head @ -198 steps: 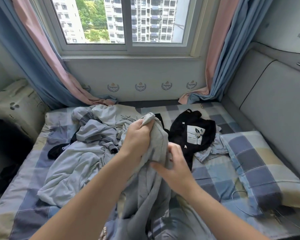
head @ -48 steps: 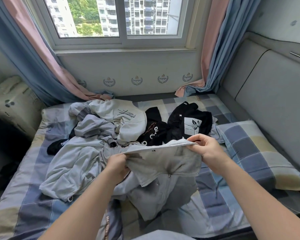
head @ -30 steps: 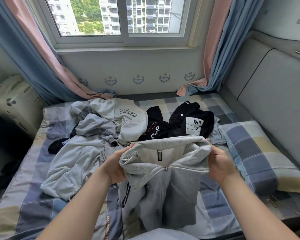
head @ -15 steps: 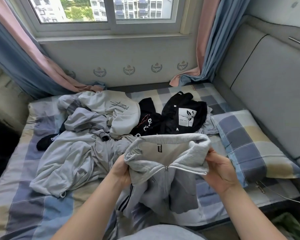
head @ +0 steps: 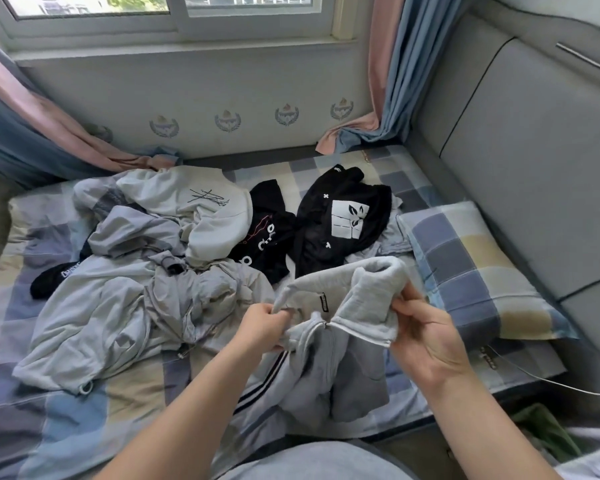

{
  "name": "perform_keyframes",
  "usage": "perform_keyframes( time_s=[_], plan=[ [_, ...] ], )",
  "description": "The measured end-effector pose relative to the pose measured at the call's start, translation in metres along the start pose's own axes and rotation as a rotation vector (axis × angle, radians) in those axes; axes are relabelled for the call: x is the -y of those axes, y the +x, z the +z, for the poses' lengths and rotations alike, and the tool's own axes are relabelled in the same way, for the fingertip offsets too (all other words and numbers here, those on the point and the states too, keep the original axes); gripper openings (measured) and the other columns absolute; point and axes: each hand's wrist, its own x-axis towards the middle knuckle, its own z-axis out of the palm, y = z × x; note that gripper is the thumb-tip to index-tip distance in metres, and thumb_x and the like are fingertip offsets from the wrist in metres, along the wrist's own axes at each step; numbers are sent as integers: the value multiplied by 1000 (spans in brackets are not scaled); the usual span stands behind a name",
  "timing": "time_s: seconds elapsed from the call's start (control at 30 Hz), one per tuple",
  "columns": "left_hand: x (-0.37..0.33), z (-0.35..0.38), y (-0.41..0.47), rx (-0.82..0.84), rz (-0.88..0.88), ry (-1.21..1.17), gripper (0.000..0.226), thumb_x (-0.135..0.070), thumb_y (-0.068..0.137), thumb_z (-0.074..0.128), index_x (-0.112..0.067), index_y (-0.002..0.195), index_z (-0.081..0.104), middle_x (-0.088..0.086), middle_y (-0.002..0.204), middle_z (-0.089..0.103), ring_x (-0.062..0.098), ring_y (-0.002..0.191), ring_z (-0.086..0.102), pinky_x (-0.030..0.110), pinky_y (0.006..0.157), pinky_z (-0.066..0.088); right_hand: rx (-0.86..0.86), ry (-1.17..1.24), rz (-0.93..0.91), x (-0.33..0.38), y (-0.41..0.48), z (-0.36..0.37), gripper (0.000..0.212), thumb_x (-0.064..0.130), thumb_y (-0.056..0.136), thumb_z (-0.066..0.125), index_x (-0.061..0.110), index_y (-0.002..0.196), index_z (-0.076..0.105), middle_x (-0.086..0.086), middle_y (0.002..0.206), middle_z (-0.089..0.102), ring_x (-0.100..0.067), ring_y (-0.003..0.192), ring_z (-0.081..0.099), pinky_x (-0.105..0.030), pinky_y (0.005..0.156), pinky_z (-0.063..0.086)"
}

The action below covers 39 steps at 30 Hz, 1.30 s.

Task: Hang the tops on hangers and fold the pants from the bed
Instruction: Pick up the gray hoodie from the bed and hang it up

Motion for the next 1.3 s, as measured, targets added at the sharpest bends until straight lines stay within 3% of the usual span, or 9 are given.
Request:
perform_keyframes(
  time_s=[0.1,0.2,0.4,0.57,0.67,0.83,1.1,1.2,1.3],
  plan=[
    [-16,17,6,-11,-103,-537,24,-13,105,49,4,114,65,20,104,70,25,83,69,34,66,55,8,-69,15,16,0,-18,43,0,85,46,14,106,80,-14,117,73,-26,105,72,-45,96,55],
    [-39,26,4,-6,-140,-698,21,-15,106,43,-3,106,61,15,102,65,26,89,63,36,79,52,-49,-71,33,30,-3,-44,39,5,88,46,19,99,81,-12,113,73,-26,102,71,-49,101,48],
    [-66,44,-8,133,-287,-672,38,-29,105,38,-4,89,62,12,74,66,26,74,64,42,77,51,-204,10,46,41,-15,-74,34,12,90,49,25,99,80,-17,132,65,-33,126,58,-59,101,45],
    [-77,52,-13,234,-287,-539,29,-28,90,54,-3,95,69,15,95,69,32,90,69,47,91,56,-372,129,-58,23,-40,-81,43,21,86,59,15,129,66,-21,127,67,-38,105,71,-53,71,62],
    [-78,50,-18,338,-269,-464,27,-27,87,56,-4,80,69,15,82,70,32,72,72,47,78,60,-447,92,-52,-9,-59,-78,54,31,64,86,4,110,75,-21,109,73,-35,90,74,-47,77,62],
    [-66,33,-35,500,-219,-338,24,-27,87,55,-7,96,65,16,90,67,35,92,66,56,100,48,-709,45,-49,-70,-87,-70,36,34,84,61,3,81,80,-19,83,74,-30,64,71,-34,53,56],
    [-25,-6,-76,708,-216,-178,22,-25,85,57,-8,97,66,13,80,66,31,76,65,50,97,48,-1123,-284,-418,-164,-149,-43,28,45,100,52,26,115,66,-9,122,68,-28,115,63,-51,104,48],
    [-16,-9,-101,796,-226,-110,24,-26,84,59,-6,90,71,12,78,67,30,70,67,49,89,53,-1143,-560,-657,-185,-183,-7,35,62,86,52,45,116,55,19,122,59,4,117,56,-22,95,45],
    [-8,-5,-124,913,-222,-70,29,-28,87,58,-6,98,73,14,83,73,31,70,72,43,76,58,-1095,-742,-558,-204,-208,11,43,54,88,65,42,127,53,24,118,60,15,103,59,-15,82,44]
  ],
)
